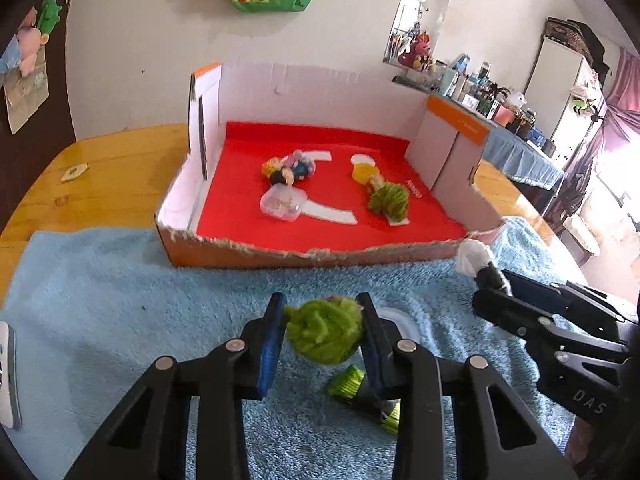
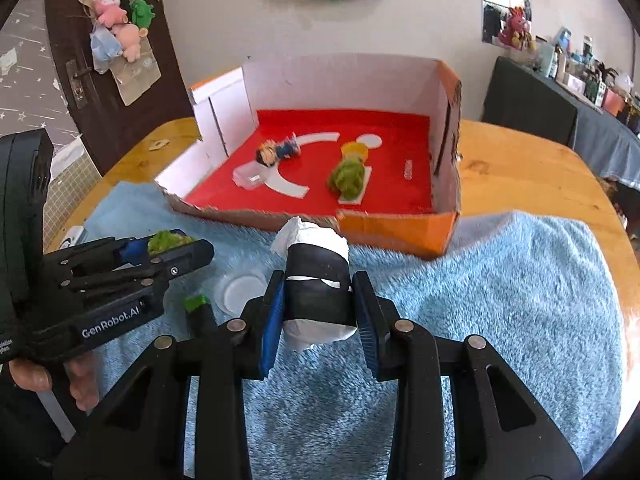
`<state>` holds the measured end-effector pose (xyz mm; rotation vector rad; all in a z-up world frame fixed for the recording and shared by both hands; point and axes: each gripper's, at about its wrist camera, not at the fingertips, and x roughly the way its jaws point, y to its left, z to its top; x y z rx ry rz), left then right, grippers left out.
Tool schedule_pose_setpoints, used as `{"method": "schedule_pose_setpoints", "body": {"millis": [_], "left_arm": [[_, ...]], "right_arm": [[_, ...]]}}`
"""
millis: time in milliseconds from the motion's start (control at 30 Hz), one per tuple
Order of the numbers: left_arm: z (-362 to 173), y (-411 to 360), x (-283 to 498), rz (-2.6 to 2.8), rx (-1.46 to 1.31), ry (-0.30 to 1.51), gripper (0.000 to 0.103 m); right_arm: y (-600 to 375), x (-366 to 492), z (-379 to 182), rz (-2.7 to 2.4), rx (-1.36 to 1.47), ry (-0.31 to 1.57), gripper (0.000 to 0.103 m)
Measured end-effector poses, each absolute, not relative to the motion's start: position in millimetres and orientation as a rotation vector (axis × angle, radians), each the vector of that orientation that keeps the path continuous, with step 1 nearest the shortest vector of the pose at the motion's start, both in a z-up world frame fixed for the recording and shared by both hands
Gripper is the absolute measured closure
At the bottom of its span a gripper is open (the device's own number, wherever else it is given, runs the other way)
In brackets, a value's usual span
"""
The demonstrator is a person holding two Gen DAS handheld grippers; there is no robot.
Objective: Organize objects
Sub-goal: 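Carry the lettuce toward the box with left tool while right tool carries the roll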
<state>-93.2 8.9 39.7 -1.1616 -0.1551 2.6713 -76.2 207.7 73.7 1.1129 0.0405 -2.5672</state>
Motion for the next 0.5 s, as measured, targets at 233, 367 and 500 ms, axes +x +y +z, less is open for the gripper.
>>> {"method": "schedule_pose_setpoints", "body": {"millis": [233, 367, 500], "left_arm": [[60, 9, -94, 2.68, -1.101, -0.158, 0.066], [70, 8, -99, 2.687, -1.077, -0.158, 0.066], [77, 9, -107, 2.692, -1.063, -0.152, 0.066]], "right_arm": [[200, -83, 86, -2.562, 1.087, 0.049, 0.071], [198, -88, 91, -2.56, 1.08, 0.048, 0.071], [195, -94, 97, -2.561, 1.07, 0.051, 0.071]]}}
